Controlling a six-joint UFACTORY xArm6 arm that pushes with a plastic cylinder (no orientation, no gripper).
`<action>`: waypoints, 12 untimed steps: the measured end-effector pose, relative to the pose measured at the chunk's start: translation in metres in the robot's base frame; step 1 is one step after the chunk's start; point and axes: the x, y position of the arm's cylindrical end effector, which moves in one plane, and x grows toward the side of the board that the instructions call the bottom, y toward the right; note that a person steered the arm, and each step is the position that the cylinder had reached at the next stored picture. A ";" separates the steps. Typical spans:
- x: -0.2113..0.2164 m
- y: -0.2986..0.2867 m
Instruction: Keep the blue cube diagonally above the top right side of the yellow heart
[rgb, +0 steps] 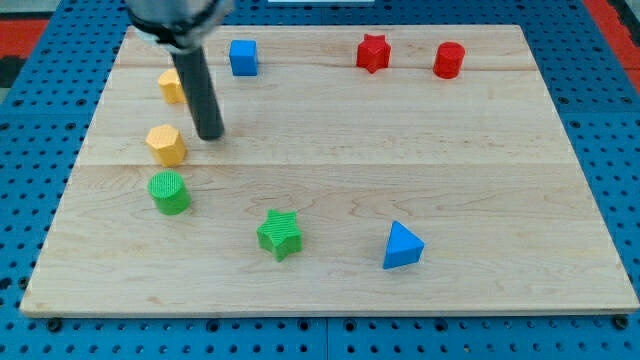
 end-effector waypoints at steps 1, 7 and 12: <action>0.016 -0.033; -0.137 -0.042; -0.096 0.185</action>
